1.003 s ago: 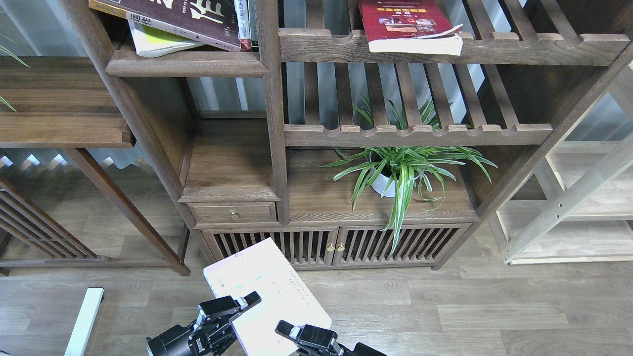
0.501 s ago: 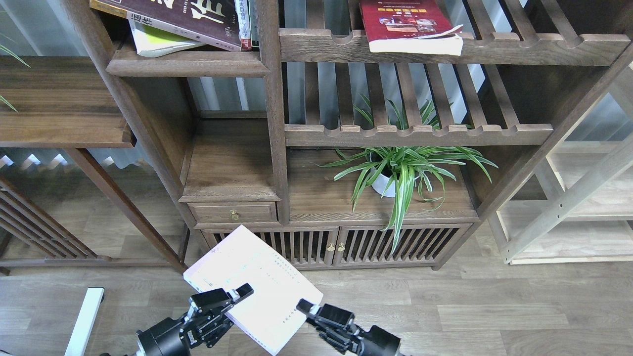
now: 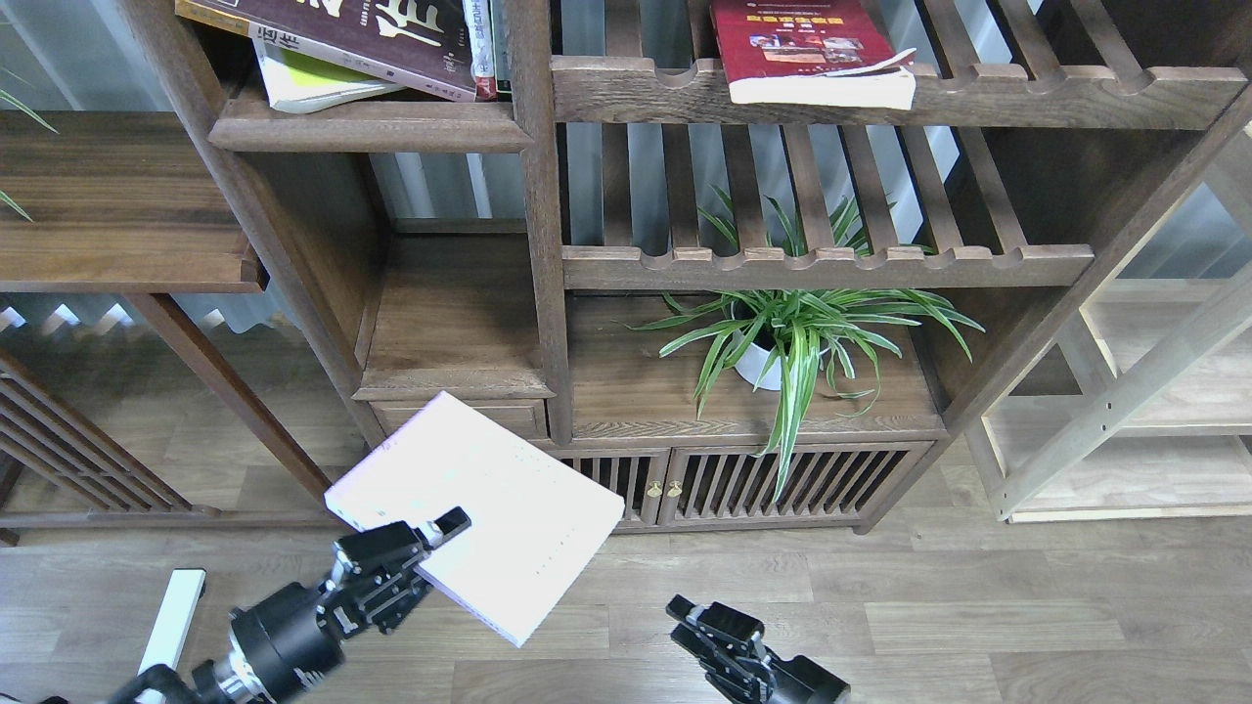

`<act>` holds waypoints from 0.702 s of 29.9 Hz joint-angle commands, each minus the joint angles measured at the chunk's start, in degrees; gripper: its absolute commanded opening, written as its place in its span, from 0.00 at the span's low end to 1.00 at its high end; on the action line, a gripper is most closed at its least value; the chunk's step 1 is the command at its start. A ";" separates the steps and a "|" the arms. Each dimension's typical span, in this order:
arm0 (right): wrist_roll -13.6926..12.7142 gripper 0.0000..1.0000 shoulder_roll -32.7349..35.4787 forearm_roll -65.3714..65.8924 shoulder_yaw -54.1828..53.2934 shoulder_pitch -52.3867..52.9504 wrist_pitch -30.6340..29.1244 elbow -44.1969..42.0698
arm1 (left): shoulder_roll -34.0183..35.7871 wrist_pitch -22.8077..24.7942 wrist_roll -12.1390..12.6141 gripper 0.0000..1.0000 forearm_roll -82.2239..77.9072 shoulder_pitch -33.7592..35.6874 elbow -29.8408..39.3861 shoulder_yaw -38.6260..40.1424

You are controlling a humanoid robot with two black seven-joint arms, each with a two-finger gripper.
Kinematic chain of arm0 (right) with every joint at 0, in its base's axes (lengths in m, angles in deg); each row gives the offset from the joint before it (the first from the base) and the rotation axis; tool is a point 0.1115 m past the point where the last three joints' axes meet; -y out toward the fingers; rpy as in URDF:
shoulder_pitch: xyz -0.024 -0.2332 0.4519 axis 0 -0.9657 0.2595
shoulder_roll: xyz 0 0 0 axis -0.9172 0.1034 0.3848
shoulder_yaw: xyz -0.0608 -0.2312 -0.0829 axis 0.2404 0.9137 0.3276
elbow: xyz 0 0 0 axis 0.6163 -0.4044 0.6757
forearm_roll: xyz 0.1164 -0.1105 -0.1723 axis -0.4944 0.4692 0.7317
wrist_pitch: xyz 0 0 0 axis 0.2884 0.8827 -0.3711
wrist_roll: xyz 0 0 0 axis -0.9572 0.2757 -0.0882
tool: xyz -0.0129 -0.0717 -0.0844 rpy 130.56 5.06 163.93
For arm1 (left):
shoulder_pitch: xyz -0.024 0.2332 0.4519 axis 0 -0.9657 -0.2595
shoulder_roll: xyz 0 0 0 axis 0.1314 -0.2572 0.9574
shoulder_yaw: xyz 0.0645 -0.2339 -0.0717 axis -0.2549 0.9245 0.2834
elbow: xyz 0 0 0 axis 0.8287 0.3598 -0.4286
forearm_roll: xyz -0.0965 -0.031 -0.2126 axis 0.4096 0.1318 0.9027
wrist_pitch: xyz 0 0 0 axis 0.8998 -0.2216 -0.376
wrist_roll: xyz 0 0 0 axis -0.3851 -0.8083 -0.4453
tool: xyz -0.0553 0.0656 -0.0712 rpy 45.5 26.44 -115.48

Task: Organize books on shelf
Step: 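Lift the white book with the left gripper onto the top shelf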

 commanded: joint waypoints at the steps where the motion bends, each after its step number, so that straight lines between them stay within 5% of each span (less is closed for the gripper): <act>1: 0.01 0.53 0.35 -0.65 -0.15 0.00 -0.01 -1.26 | 5.11 0.00 0.00 0.21 0.35 0.00 4.43 3.89; 12: 0.01 0.54 1.05 -2.59 -0.32 0.97 -0.01 -2.14 | 15.23 0.00 0.00 0.19 2.47 -0.44 17.18 16.81; 21: 0.01 0.54 1.76 -4.08 -0.67 1.06 -0.01 -2.14 | 3.64 0.00 0.00 0.19 -16.59 -0.70 17.01 33.42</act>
